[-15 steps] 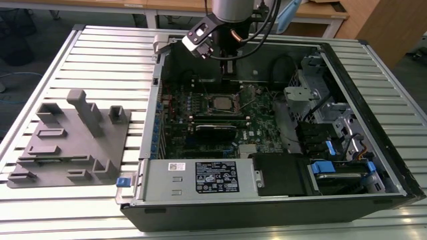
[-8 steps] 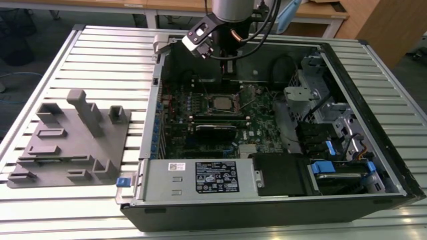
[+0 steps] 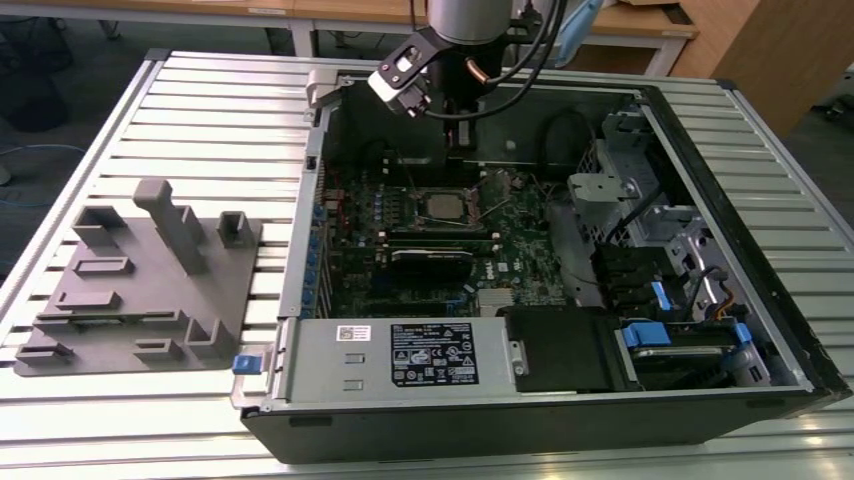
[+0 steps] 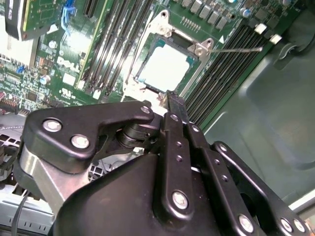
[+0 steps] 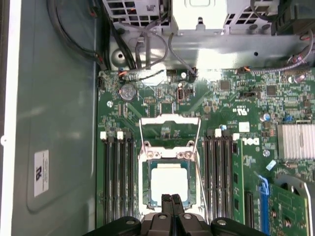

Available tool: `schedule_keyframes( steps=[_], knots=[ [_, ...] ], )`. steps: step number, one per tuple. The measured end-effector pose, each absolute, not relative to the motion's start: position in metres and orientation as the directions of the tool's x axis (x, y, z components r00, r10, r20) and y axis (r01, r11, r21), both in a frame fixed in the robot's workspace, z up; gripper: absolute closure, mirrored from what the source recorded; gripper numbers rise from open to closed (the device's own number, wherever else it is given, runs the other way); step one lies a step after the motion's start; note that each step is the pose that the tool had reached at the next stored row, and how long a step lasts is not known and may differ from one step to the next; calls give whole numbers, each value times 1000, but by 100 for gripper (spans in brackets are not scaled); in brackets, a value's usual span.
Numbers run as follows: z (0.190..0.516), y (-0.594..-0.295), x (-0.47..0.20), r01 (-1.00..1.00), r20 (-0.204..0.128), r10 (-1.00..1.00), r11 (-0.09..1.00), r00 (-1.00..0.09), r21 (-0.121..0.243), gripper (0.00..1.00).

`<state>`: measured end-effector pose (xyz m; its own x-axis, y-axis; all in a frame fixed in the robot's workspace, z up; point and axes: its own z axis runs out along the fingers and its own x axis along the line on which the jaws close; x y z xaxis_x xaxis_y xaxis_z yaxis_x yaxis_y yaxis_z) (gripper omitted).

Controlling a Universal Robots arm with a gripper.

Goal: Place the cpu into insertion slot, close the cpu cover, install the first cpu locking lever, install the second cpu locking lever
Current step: 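Close the cpu cover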

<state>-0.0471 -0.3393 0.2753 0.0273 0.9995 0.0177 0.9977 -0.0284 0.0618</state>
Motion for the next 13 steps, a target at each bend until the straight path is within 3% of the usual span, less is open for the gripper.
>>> schedule_keyframes(
  steps=[13],
  knots=[
    [275, -339, -20, 998, 18, 999, -28, 27, 62, 89]
  ],
)
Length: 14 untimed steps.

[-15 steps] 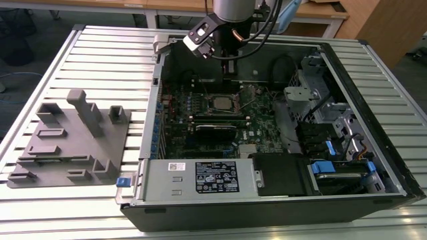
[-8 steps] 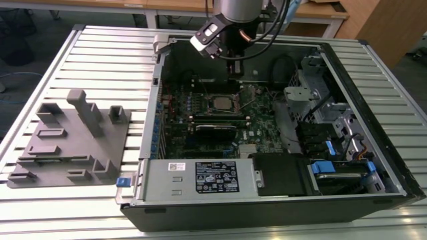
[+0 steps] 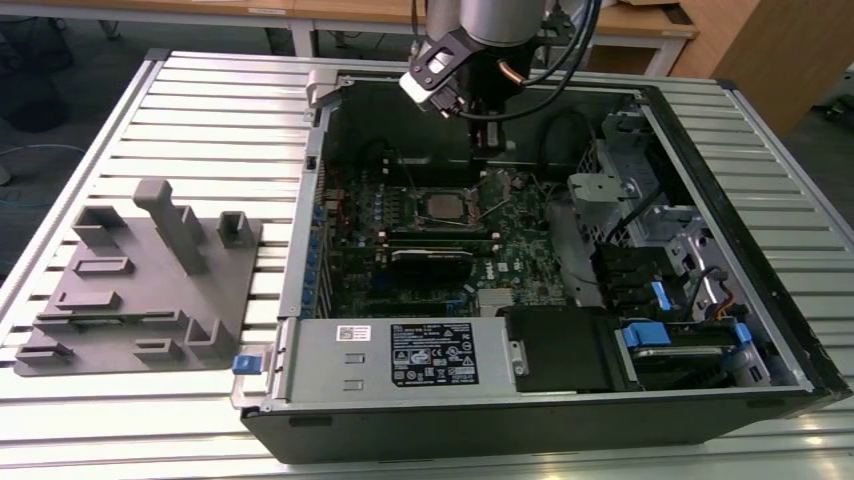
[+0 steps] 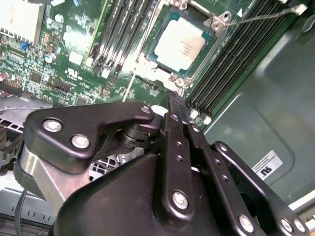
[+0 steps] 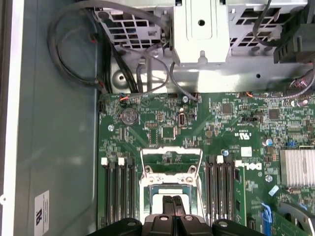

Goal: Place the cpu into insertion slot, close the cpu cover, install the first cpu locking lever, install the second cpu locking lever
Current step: 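Close the cpu cover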

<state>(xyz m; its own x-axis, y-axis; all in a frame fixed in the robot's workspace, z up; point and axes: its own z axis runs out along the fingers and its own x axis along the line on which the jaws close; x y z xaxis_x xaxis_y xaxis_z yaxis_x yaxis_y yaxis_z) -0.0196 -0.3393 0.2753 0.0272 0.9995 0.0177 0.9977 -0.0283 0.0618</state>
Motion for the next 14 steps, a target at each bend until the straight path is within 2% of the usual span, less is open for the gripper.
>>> schedule_keyframes(
  steps=[14],
  knots=[
    [275, -339, -17, 998, 18, 999, -28, 27, 62, 89]
  ],
)
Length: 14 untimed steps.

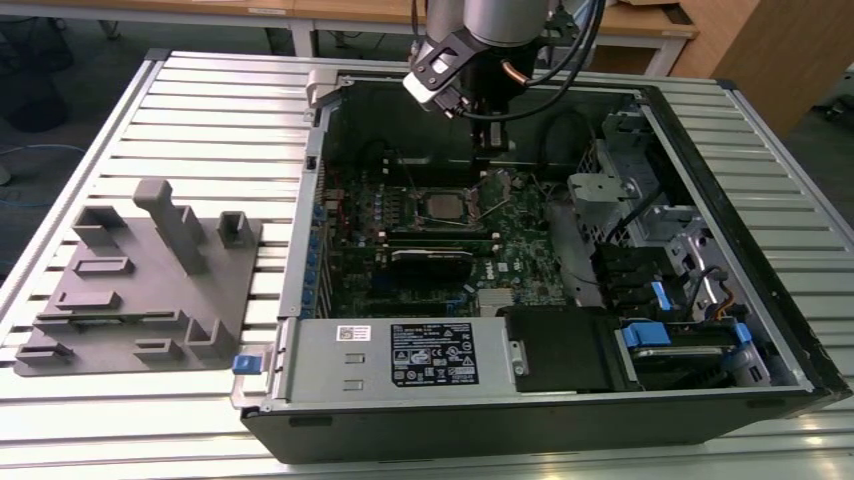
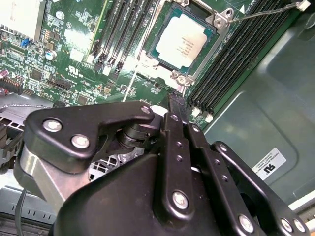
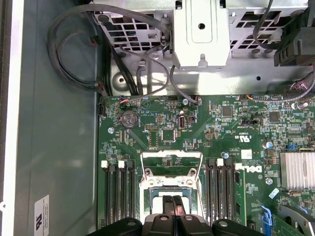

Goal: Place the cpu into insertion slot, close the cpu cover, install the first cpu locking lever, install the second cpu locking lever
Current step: 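Close the cpu cover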

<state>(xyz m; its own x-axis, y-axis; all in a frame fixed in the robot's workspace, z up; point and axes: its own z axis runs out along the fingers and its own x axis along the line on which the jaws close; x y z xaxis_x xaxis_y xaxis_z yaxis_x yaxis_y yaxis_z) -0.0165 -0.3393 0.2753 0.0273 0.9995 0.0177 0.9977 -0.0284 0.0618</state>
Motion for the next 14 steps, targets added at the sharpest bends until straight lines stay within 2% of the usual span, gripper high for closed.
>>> schedule_keyframes(
  steps=[14],
  knots=[
    [275, -339, -14, 998, 18, 999, -28, 27, 62, 89]
  ],
)
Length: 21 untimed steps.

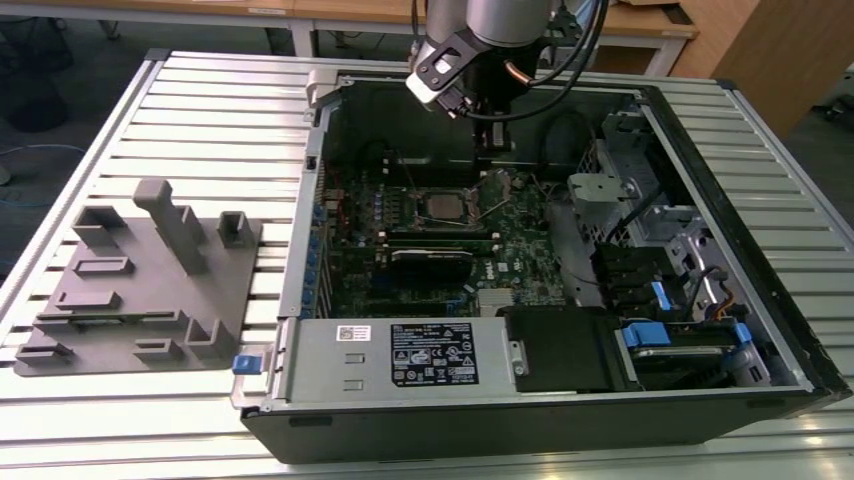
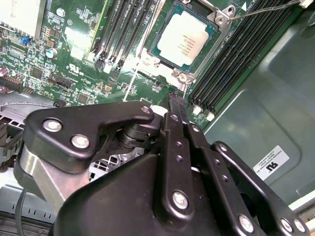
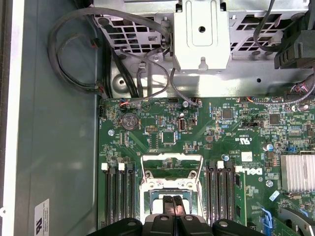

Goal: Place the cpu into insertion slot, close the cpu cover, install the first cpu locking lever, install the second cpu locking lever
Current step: 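Close the cpu cover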

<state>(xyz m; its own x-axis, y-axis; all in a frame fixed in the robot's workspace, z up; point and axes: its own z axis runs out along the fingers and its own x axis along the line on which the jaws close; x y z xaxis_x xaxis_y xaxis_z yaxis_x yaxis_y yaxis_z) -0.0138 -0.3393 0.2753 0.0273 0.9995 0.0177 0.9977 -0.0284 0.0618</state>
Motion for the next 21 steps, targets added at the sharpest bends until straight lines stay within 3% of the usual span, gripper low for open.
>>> schedule_keyframes(
  steps=[21],
  knots=[
    [275, -339, 8, 998, 18, 999, -28, 27, 62, 89]
  ],
)
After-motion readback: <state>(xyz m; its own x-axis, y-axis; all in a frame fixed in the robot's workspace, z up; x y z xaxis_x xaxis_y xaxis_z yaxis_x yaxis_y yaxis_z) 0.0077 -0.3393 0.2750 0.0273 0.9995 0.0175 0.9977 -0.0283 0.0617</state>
